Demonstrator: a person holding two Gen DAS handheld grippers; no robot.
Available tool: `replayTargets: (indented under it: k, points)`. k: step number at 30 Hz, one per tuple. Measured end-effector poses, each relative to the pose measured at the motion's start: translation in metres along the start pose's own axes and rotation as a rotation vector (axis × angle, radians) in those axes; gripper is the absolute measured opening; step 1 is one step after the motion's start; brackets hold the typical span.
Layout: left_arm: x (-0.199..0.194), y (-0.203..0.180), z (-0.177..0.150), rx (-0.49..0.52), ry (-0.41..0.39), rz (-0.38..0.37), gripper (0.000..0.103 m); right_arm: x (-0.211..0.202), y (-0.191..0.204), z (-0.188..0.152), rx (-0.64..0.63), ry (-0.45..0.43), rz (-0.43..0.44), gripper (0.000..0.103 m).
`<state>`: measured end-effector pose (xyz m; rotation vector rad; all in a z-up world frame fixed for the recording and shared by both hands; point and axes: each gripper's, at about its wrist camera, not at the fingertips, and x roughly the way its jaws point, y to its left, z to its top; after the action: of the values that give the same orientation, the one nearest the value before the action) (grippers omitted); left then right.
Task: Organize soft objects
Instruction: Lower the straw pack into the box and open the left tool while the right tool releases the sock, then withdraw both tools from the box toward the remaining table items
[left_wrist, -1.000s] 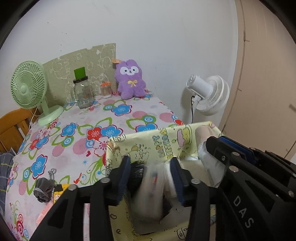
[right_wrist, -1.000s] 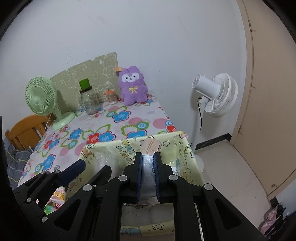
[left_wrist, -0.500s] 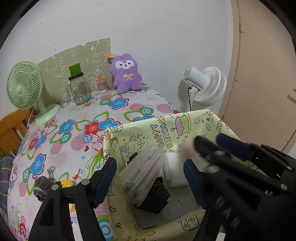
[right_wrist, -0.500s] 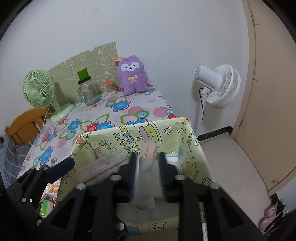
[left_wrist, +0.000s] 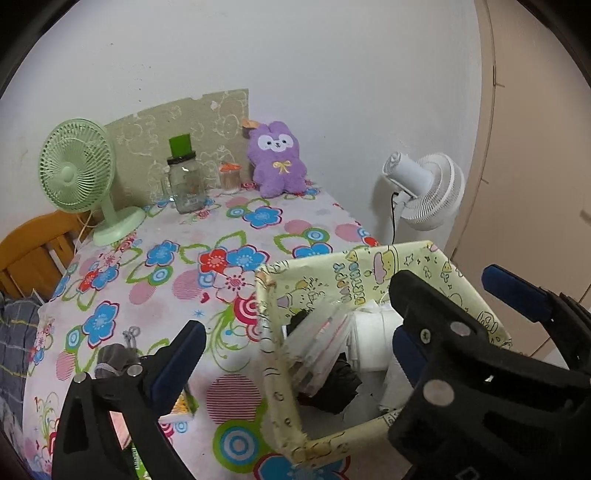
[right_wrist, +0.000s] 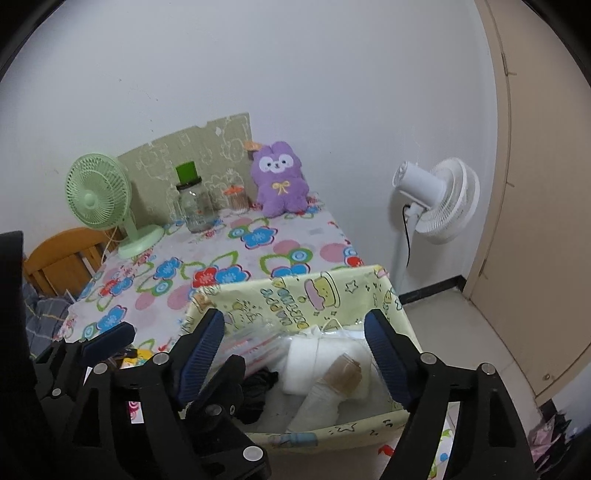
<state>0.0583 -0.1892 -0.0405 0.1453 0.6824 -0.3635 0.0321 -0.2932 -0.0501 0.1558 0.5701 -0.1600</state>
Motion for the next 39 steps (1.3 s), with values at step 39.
replayTargets:
  k: [39]
  points:
    - [-0.09,0.081,-0.021,-0.06,-0.158,0.096,0.103,-0.076,0.099,-0.003,-0.11,-0.14,0.017,0.096]
